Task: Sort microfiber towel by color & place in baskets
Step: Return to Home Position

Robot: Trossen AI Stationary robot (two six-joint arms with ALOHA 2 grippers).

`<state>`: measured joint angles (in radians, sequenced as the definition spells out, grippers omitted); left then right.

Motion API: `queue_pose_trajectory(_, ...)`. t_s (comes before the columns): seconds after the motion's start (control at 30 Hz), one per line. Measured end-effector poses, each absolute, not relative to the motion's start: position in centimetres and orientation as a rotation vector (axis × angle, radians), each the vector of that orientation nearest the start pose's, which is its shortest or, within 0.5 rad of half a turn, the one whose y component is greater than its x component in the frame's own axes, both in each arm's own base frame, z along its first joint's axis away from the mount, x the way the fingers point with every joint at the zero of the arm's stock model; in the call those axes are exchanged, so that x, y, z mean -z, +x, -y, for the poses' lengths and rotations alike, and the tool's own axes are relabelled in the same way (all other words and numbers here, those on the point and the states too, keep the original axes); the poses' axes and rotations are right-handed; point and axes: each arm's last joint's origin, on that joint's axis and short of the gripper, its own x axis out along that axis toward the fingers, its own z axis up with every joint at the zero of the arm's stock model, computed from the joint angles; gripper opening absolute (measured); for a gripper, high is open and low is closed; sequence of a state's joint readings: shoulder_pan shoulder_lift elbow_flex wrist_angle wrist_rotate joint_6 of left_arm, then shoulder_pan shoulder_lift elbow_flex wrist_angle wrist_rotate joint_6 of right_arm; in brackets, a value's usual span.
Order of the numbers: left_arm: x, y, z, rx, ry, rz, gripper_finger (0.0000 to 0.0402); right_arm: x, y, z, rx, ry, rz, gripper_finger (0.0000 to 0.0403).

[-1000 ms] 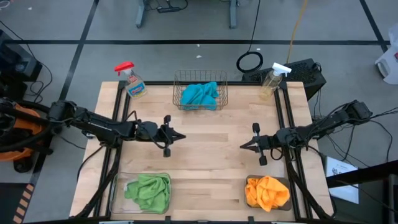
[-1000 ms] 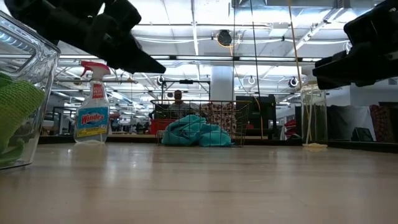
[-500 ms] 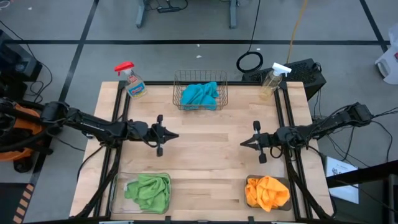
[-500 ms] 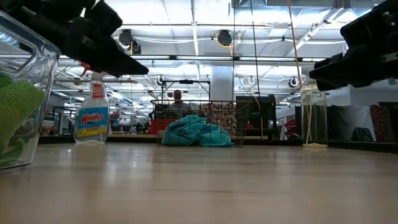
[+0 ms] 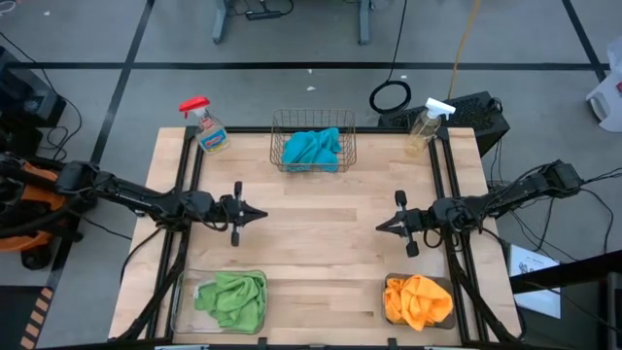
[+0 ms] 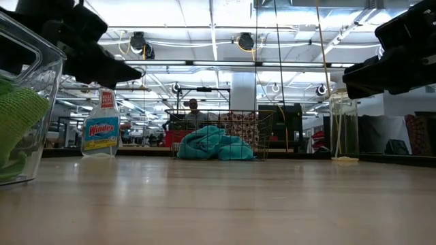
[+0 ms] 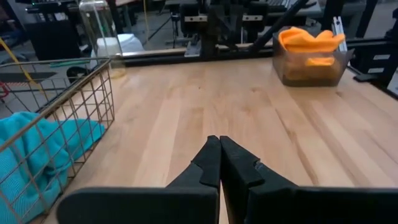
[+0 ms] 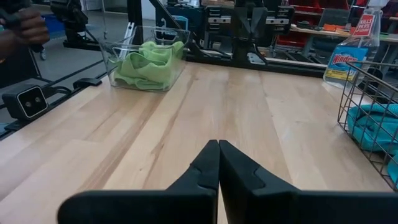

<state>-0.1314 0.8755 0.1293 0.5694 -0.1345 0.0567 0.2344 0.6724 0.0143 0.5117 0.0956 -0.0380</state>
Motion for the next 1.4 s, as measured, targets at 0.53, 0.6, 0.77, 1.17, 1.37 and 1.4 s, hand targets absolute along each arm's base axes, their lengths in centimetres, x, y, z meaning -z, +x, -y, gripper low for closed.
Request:
queue_pose_trajectory(0.53,-17.1,14.9,1.6,0.006,0.077,-0.152,0.0004,-15.3,13.2,-2.9,-0.139,-0.063,-0.141,0.0)
queue_pose_trajectory(0.6,-17.3,14.7,1.6,0.006,0.077,-0.146,0.0004,-15.4,13.0,-2.8,-0.138,-0.062,-0.141,0.0)
queue_pose_trajectory(0.77,-17.6,14.2,1.5,0.002,0.075,-0.134,0.0004,-15.8,12.4,-2.6,-0.131,-0.06,-0.107,0.0)
queue_pose_trajectory(1.17,-17.9,12.7,1.2,-0.031,0.03,-0.132,0.0004,-16.1,11.1,-2.3,-0.132,-0.055,-0.093,0.0)
queue_pose_trajectory(1.37,-18.2,11.8,1.1,-0.032,0.026,-0.114,0.0004,-16.2,10.5,-2.2,-0.132,-0.05,-0.069,0.0)
queue_pose_trajectory(1.4,-18.2,11.7,1.1,-0.032,0.026,-0.111,0.0004,-16.3,10.4,-2.2,-0.132,-0.05,-0.064,0.0)
